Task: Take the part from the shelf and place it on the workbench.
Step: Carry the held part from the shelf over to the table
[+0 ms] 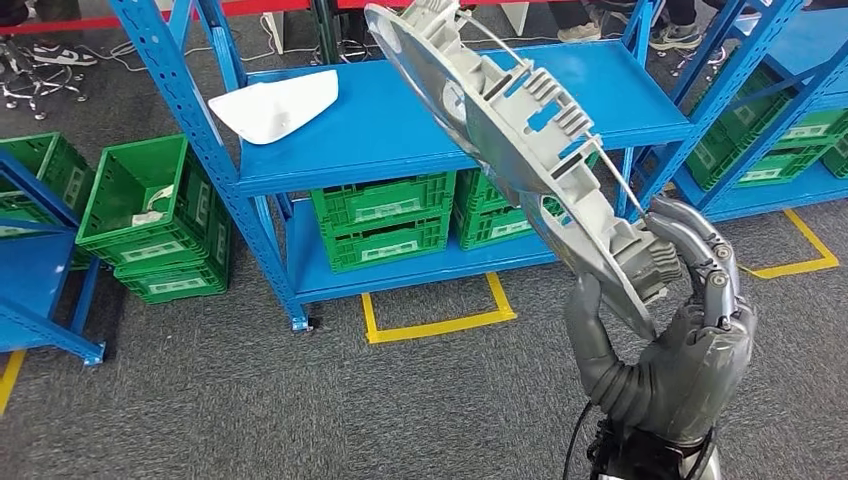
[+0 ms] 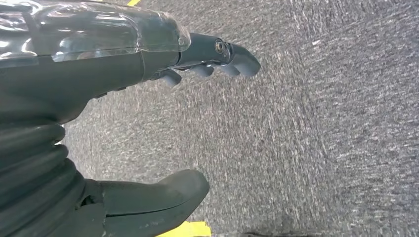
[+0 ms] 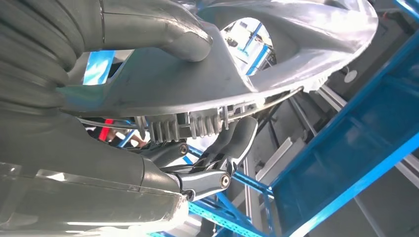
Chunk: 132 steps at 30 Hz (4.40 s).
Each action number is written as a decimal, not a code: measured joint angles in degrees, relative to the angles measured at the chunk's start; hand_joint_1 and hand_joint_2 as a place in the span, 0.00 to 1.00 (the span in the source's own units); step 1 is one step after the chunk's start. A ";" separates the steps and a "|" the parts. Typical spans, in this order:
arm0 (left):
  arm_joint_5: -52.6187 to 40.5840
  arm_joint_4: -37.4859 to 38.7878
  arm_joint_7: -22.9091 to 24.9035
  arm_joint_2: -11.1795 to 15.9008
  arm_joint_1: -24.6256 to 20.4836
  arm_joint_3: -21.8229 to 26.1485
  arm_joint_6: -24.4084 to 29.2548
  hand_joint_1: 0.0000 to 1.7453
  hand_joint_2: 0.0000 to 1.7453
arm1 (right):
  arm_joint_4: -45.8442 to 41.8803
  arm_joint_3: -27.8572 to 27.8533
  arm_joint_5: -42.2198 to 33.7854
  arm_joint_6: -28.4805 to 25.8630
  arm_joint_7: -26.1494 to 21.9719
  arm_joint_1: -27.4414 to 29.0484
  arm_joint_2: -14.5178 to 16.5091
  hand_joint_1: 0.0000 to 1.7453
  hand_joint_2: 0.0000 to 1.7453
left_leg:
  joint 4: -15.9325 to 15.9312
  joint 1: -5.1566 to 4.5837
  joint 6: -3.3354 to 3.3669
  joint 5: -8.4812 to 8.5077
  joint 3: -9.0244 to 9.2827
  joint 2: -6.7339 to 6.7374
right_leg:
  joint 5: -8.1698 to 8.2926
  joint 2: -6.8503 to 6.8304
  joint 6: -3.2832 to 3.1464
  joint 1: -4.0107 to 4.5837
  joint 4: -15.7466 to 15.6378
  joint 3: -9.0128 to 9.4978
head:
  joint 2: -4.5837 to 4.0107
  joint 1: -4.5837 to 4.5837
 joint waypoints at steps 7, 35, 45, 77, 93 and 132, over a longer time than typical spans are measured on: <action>0.00 0.00 -0.31 -0.21 -0.38 -0.05 0.00 0.00 1.00 | 0.11 0.17 0.69 -0.01 0.13 -0.35 -0.46 1.00 1.00 | 0.67 0.70 -2.45 -0.49 -0.49 -4.45 | 7.23 3.19 -0.62 -0.59 -15.12 6.02 | 0.00 -0.14; -0.02 0.00 -0.13 -0.42 -0.01 -0.07 -0.03 0.00 1.00 | 0.33 1.45 1.97 -0.03 0.62 -1.49 -1.33 1.00 1.00 | 1.52 0.00 -0.90 1.39 -2.77 -4.98 | 7.48 3.86 -1.11 0.19 -13.07 4.96 | 0.00 1.59; -0.02 0.02 -0.11 -0.31 -0.01 -0.07 -0.02 0.00 1.00 | 0.24 1.53 2.02 -0.12 0.62 -1.65 -1.57 1.00 1.00 | 18.05 1.09 -4.05 -5.90 -12.25 1.41 | 7.13 -1.67 -2.90 -0.19 -15.49 6.21 | 0.00 -0.01; 0.86 -0.04 2.52 -0.91 0.03 0.56 0.24 0.00 1.00 | 3.36 6.53 4.04 -0.01 5.39 -7.12 -2.50 1.00 1.00 | 16.20 1.58 -4.70 -2.86 -12.27 1.74 | 6.15 -3.23 -2.66 -0.09 -15.73 7.67 | 0.00 0.60; 0.17 -0.04 -0.09 -2.62 -0.04 1.38 0.99 0.00 1.00 | 3.00 7.83 4.67 -0.02 9.51 -7.87 -6.61 1.00 1.00 | 3.25 0.08 -0.92 2.11 -5.29 -2.56 | 0.65 0.81 -1.18 0.15 -2.54 2.43 | 0.00 2.79; 0.04 -0.02 0.16 -4.50 0.10 1.40 1.08 0.00 1.00 | 1.52 8.74 6.70 -0.02 11.79 -8.65 -8.81 1.00 1.00 | 5.26 -0.02 -2.52 1.29 -7.15 -2.15 | 6.69 2.09 -3.62 0.96 -15.96 7.93 | 0.00 2.78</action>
